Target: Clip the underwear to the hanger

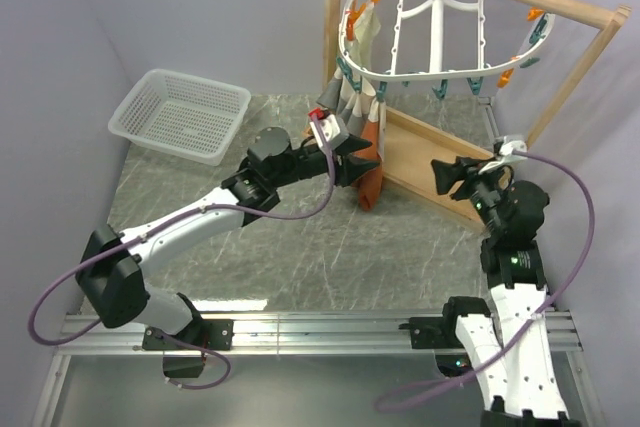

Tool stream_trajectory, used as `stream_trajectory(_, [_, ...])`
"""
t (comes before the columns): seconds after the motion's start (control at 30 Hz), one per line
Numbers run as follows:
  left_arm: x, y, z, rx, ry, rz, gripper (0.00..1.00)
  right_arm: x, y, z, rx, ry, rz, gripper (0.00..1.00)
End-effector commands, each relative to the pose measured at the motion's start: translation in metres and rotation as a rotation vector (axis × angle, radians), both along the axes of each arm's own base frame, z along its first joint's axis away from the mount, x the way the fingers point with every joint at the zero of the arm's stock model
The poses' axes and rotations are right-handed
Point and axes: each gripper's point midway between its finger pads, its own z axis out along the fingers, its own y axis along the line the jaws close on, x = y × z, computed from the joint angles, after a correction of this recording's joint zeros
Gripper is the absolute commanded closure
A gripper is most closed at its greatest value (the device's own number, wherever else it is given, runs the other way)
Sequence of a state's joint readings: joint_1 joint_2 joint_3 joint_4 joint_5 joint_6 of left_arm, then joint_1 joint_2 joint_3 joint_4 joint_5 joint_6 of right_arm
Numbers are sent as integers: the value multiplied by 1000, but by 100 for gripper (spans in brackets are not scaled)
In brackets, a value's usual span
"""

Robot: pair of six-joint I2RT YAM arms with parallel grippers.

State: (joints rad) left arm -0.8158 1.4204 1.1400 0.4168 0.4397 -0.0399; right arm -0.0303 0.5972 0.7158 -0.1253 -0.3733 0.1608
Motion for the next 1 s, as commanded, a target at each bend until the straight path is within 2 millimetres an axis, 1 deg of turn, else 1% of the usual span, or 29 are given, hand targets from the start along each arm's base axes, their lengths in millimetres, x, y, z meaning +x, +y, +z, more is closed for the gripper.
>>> stream_trajectory(0.0, [7,-15,49,-130,-61,16,49,2,-5,34,11,-81,38,34])
stream_trajectory(0.03, [8,-19,51,-141,-53,9,50,4,-5,38,-2,-97,51,34])
stream_trajectory(0.07, [8,-23,63,-169,-41,-5,51,6,-8,48,-27,-143,48,34])
stream_trajectory(0.1, [12,-31,58,-169,-25,-16,52,7,-6,50,-38,-151,61,35])
stream_trajectory(0.13, [13,-34,62,-183,-16,-22,52,9,-3,56,-55,-183,88,36])
stream_trajectory(0.17, [14,-37,71,-211,-4,-34,53,11,-2,66,-79,-238,102,36])
stream_trajectory(0.2, [18,-43,69,-221,6,-42,53,13,-1,69,-87,-256,111,36])
stream_trajectory(0.23, [17,-48,73,-236,17,-54,53,18,-1,70,-99,-266,119,36])
stream_trajectory(0.27, [18,-50,86,-262,-3,-53,52,20,-2,76,-123,-298,117,37])
stream_trajectory(0.3, [21,-58,84,-273,1,-38,52,23,-3,76,-128,-299,114,37])
stream_trajectory(0.33, [23,-61,88,-281,-11,-24,52,28,-5,74,-134,-296,106,38])
stream_trajectory(0.37, [22,-64,98,-299,-27,-16,51,30,-6,74,-157,-304,104,38])
stream_trajectory(0.4, [24,-72,95,-297,-24,-10,50,31,-7,72,-164,-307,103,38])
stream_trajectory(0.43, [24,-74,96,-305,-27,-3,48,31,-7,73,-173,-314,104,38])
stream_trajectory(0.47, [25,-75,102,-319,-30,2,48,30,-5,73,-187,-317,115,38])
stream_trajectory(0.5, [26,-81,98,-314,-22,4,48,31,-5,71,-190,-313,116,38])
stream_trajectory(0.53, [31,-82,99,-322,-20,23,47,31,-6,71,-190,-311,115,38])
stream_trajectory(0.57, [34,-82,104,-337,-21,39,46,31,-6,72,-191,-310,113,38])
stream_trajectory(0.6, [39,-87,98,-331,-10,55,46,31,-6,72,-191,-312,113,38])
stream_trajectory(0.63, [49,-86,99,-344,9,95,45,31,-7,72,-215,-320,111,38])
stream_trajectory(0.67, [53,-87,105,-359,16,113,45,31,-7,73,-218,-322,111,38])
stream_trajectory(0.7, [62,-92,97,-349,34,135,44,30,-6,73,-220,-323,115,38])
stream_trajectory(0.73, [66,-93,96,-354,50,153,43,30,-6,72,-221,-316,120,38])
stream_trajectory(0.77, [73,-93,103,-365,58,183,43,30,-5,73,-223,-316,125,38])
stream_trajectory(0.8, [80,-99,94,-355,74,197,42,29,-5,75,-224,-321,126,38])
stream_trajectory(0.83, [82,-99,101,-368,78,204,42,29,-4,75,-224,-321,127,38])
stream_trajectory(0.87, [88,-104,93,-356,91,213,41,29,-5,76,-223,-323,126,37])
stream_trajectory(0.93, [89,-107,94,-362,87,212,41,31,-5,76,-225,-322,124,37])
stream_trajectory(0.97, [90,-107,99,-374,83,211,40,31,-5,77,-229,-324,125,37])
